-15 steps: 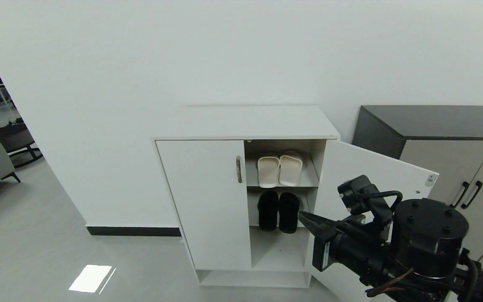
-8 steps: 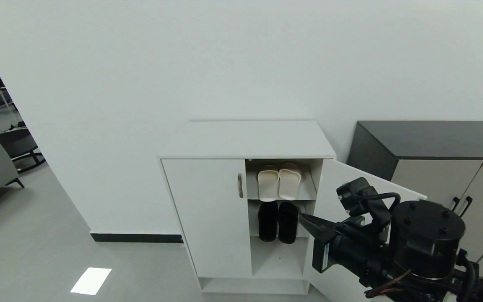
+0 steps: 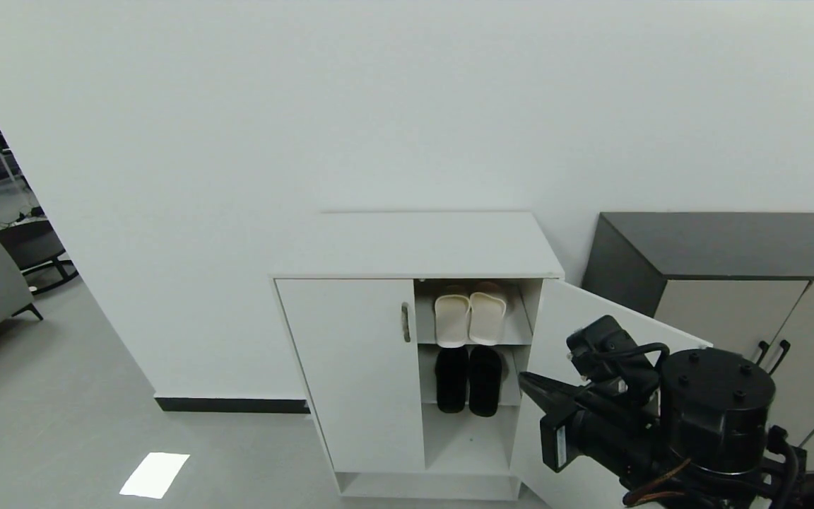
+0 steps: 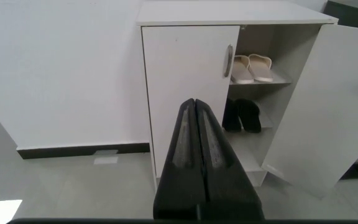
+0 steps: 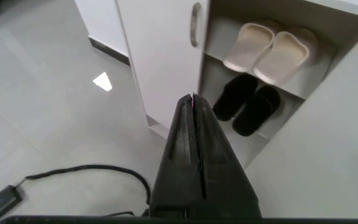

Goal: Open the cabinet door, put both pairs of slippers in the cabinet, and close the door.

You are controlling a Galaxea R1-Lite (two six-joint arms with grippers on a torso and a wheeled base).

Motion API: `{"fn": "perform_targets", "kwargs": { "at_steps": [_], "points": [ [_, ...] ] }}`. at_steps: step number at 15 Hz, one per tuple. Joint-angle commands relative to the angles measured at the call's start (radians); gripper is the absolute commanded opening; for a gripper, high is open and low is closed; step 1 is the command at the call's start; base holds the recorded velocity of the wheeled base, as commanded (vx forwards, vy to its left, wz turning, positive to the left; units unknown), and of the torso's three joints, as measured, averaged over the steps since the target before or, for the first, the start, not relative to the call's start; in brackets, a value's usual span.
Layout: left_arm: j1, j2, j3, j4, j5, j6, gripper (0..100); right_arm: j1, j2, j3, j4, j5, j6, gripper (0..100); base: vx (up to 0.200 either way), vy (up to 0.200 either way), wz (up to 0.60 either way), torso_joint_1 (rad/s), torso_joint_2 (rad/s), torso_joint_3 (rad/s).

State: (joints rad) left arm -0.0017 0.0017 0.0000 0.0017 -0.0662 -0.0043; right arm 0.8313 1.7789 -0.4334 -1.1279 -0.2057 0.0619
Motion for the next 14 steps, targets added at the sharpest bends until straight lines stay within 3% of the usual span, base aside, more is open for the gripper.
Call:
{"fn": "perform_targets", "kwargs": {
  "at_steps": [1, 3, 14],
  "points": [
    [0.0, 0.001, 0.0, 0.0, 0.0, 0.0, 0, -0.001, 0.004, 0.002, -0.001, 0.0, -0.002, 0, 0.0, 0.0, 0.0, 0.0, 0.0, 0.0],
    [0.0, 0.001, 0.0, 0.0, 0.0, 0.0, 0, -0.001, 0.004, 0.002, -0.006, 0.0, -0.001, 0, 0.0, 0.0, -0.3, -0.001, 0.0, 0.001],
    [0.0, 0.001, 0.0, 0.0, 0.0, 0.0, 0, -0.003, 0.007, 0.01, -0.012, 0.0, -0.005, 0, 0.0, 0.0, 0.0, -0.033, 0.07, 0.036]
  ]
}}
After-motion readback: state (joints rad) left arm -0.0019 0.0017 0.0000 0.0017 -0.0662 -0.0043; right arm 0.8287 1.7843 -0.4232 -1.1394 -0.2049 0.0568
